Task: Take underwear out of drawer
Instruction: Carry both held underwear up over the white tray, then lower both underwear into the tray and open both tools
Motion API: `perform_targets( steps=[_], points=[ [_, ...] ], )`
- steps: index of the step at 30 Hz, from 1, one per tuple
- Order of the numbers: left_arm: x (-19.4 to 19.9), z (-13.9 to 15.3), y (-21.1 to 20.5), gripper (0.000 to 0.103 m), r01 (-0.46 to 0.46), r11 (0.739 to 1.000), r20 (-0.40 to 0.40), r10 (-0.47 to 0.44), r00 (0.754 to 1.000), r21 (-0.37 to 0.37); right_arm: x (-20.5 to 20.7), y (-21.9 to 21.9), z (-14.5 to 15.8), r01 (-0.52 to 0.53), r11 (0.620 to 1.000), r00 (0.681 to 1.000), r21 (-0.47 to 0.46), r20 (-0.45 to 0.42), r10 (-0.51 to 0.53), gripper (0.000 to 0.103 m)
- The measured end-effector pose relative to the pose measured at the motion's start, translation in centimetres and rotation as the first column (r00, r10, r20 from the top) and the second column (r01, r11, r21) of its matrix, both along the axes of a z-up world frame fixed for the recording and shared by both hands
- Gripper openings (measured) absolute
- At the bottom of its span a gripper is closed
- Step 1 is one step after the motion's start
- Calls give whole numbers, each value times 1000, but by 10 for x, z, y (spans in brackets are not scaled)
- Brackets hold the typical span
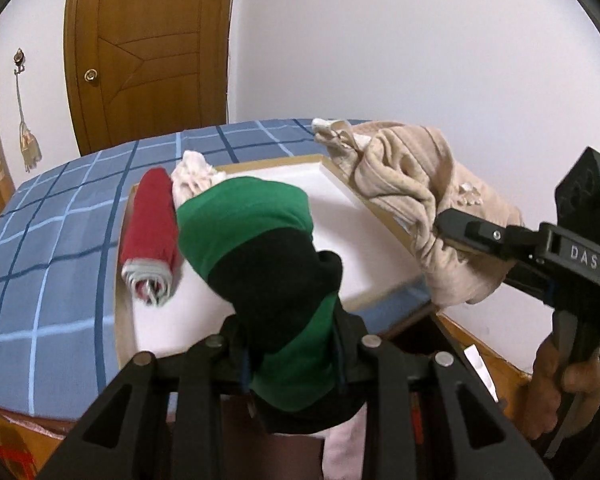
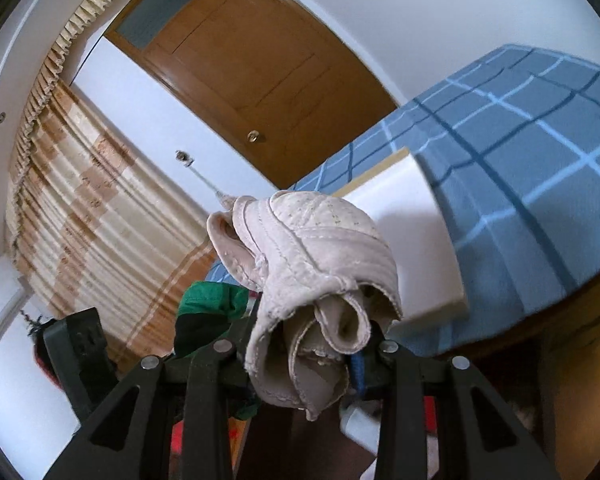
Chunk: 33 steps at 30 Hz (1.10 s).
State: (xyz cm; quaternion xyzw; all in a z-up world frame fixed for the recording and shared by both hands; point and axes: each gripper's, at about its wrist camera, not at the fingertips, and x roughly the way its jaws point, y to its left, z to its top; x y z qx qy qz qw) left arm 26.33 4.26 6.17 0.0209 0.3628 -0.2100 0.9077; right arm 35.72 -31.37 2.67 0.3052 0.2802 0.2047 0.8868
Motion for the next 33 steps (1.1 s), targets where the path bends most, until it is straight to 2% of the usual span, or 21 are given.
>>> perform_targets(
  steps=[8, 18, 26, 33],
  points=[
    [53, -7, -17, 28, -8, 1000, -1, 8, 1000, 9, 45, 9, 1, 83, 995, 996, -61, 28, -81, 36],
    [108, -8, -35, 28, -1, 999, 4, 1, 1000, 48, 93, 19, -3, 128, 990, 992, -65, 21, -127, 36],
    [145, -23, -45, 28, -11, 996, -26, 14, 1000, 92, 123, 24, -17, 149, 985, 988, -85, -21, -151, 36],
    [160, -32, -54, 28, -27, 993, -42, 32, 999, 115, 147, 28, -31, 173, 977, 981, -128, -64, -182, 36]
  ],
)
